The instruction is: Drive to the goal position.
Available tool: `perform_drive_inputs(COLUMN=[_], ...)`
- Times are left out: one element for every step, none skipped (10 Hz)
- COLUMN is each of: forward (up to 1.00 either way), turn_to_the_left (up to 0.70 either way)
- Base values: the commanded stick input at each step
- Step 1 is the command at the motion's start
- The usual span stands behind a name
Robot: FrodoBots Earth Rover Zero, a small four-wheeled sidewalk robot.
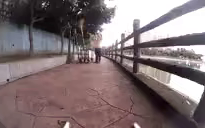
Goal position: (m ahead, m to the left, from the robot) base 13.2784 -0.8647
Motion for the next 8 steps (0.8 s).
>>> perform_drive_inputs(forward=[0.70,0.70,0.70,0.70,0.70,0.70,0.70,0.70], turn_to_the_left=[0.00,0.00,0.00,0.00,0.00,0.00,0.00,0.00])
